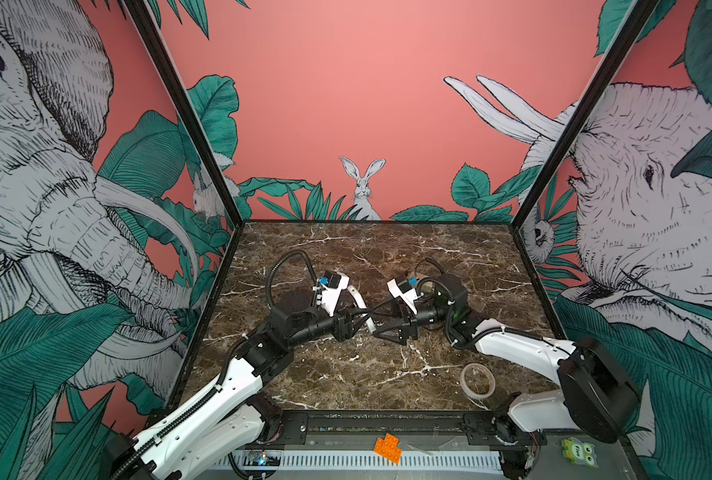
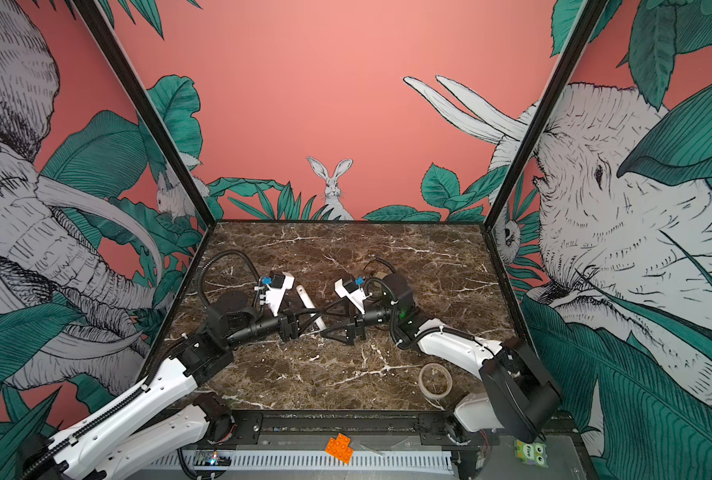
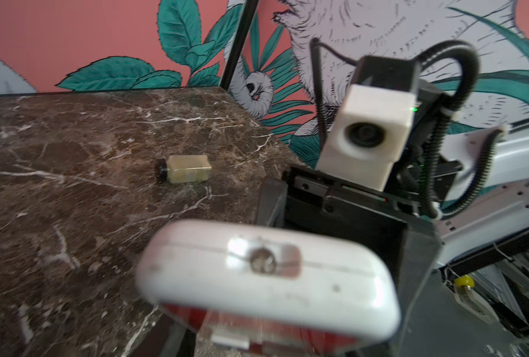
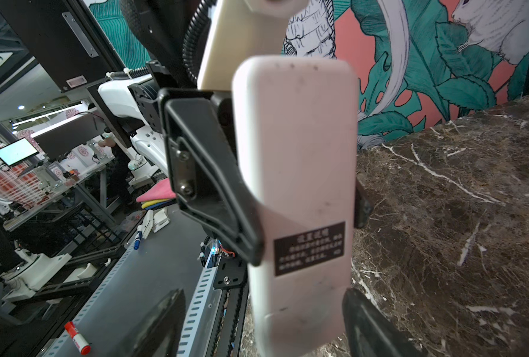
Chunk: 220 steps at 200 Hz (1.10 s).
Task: Load the batteries into the remote control
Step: 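Open the right gripper and pull it back while the left gripper keeps the remote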
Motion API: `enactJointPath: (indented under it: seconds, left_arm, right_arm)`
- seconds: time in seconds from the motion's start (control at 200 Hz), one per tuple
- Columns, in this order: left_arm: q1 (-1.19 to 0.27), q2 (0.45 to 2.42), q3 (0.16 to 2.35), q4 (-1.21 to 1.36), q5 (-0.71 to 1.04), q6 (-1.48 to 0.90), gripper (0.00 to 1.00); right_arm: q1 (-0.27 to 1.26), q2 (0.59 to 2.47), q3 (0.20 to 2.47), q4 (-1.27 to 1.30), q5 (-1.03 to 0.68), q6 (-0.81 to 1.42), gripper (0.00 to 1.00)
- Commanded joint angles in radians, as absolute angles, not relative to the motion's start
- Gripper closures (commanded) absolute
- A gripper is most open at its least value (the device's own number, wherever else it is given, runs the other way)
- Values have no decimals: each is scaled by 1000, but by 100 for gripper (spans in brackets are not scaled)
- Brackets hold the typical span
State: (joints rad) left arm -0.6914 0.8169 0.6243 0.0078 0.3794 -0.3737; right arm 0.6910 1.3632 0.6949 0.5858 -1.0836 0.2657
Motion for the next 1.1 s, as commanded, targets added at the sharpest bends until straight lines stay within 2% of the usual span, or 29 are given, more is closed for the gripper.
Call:
enactJointPath:
  seconds: [0.0,0.17,0.34,0.47,0.645,0.755,1.095]
  left_arm:
    - [-685,795,652,-64,282,-370,100]
    - [-685,765,676,-196,174,-385,100]
    - [-685,824,792,-462,62,-425,100]
    - [-685,926,880,-673,14,-450,100]
    - [-695,998,883,-681,5,-494,100]
    - [-737,1066,910,-724,-29,-500,100]
    - [-742,1229,953,-788,-85,-537,100]
  right_arm:
    - [694,1286,698,416,-1009,98,20]
    - [696,1208,695,236,-903,-25,18]
    - [696,1195,713,48,-599,-99,12]
    - [696,1181,698,36,-502,-101,9]
    - [696,1192,687,12,-351,-77,6]
    - [696,1219,684,-9,-315,-67,5]
    - [696,1255,685,-8,-269,-43,3]
